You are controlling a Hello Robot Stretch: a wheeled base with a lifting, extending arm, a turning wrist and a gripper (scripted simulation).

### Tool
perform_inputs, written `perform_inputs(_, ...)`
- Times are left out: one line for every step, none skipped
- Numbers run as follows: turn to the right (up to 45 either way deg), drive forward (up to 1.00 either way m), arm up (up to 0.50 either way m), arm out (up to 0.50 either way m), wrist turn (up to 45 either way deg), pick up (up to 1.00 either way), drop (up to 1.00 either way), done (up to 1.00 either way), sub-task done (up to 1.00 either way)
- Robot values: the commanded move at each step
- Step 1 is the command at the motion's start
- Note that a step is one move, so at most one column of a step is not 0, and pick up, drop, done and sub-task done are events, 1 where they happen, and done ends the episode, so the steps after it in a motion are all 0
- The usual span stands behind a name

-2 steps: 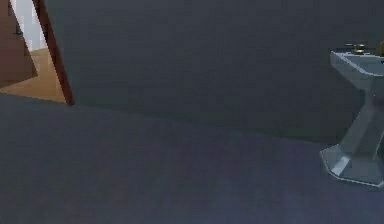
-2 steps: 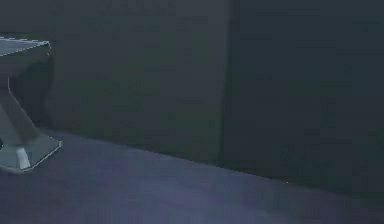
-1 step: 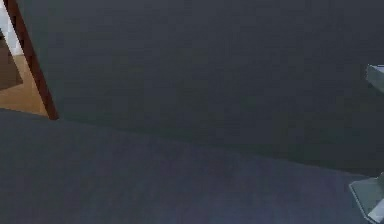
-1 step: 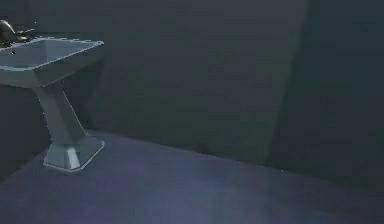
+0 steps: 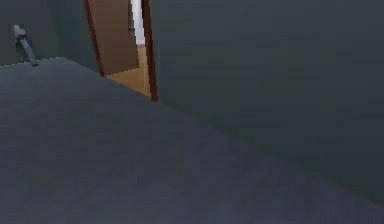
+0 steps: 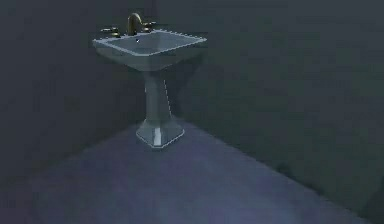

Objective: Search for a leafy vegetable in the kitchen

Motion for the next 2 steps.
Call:
perform_inputs(0.0,0.45,0.0,0.0,0.0,0.0,0.0,0.0,0.0)
perform_inputs(-27.0,0.0,0.0,0.0,0.0,0.0,0.0,0.0,0.0)
